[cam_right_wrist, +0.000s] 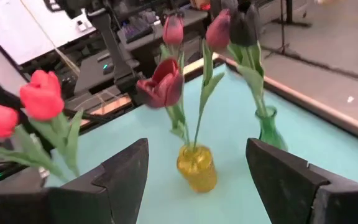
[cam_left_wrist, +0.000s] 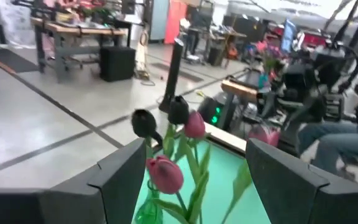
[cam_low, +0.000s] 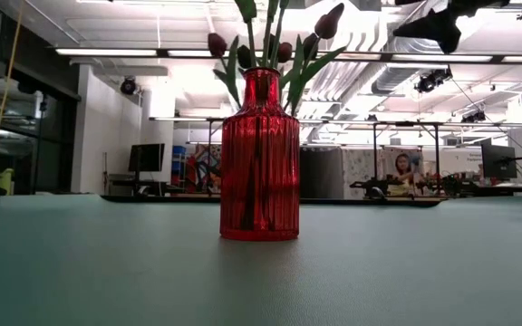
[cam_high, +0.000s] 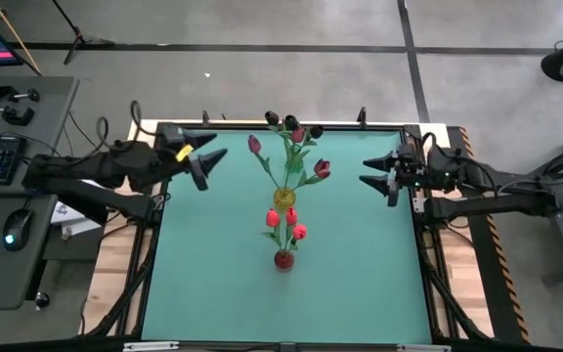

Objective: Sort flowers into vase by color
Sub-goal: Return to Home Position

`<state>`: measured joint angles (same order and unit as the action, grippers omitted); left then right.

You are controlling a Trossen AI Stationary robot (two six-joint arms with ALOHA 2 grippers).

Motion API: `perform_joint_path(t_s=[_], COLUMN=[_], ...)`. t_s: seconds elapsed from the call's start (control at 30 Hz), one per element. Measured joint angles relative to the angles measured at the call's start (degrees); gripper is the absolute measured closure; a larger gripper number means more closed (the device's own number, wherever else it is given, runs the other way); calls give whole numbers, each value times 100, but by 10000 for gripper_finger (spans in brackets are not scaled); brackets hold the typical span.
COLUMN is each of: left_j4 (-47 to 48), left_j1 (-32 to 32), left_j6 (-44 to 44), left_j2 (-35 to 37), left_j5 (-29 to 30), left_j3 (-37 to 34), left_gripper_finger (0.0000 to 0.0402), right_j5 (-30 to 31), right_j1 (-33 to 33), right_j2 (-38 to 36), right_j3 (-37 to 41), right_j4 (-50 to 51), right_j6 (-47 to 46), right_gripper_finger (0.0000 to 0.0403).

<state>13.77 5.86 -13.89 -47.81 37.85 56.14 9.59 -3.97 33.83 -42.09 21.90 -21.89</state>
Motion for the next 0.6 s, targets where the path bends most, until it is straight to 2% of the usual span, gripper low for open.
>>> perform_joint_path(t_s=[0.27, 0.6], left_j4=[8, 14], left_j1=[36, 146], left_j6=[-249, -892], left_j2=[109, -159], left_j5=[217, 295], left_j3=[0, 0], left_gripper_finger=[140, 140], right_j5=[-682, -1070], right_j1=[0, -2], right_j2=[-575, -1054], right_j3=[0, 0], right_j4=[744, 1534], right_j6=[-376, -369], right_gripper_finger=[144, 144])
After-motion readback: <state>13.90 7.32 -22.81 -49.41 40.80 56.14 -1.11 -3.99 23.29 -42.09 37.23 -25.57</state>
